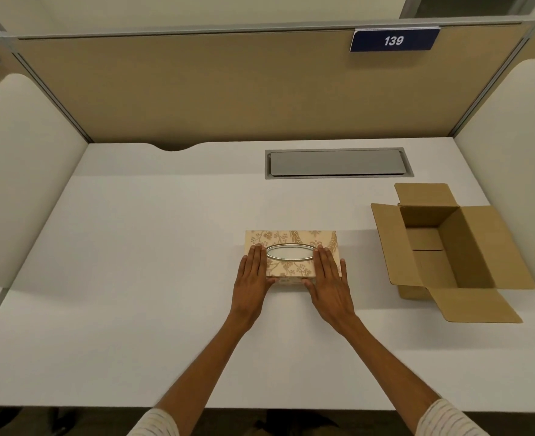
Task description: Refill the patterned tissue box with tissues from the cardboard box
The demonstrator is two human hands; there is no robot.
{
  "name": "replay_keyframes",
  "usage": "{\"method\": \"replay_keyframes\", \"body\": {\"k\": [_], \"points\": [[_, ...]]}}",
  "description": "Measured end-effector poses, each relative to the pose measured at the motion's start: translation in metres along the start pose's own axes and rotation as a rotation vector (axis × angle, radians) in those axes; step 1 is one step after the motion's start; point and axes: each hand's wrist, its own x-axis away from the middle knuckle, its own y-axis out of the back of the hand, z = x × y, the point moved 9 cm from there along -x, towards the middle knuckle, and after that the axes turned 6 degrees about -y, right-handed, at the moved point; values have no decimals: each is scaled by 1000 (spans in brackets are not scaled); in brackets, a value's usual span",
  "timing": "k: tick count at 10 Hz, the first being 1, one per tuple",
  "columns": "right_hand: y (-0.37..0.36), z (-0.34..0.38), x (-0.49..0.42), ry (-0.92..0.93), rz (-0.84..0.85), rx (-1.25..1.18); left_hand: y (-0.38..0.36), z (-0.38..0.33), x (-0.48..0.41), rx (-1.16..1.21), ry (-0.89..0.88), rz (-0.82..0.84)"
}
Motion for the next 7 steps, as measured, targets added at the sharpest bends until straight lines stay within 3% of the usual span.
{"method": "replay_keyframes", "body": {"k": [5,7], "points": [[13,3,-10,-146,-12,23,10,5,-6,127,73,-38],[43,8,-19,-169,-102,-66,42,7,-18,188,110,-163]]}}
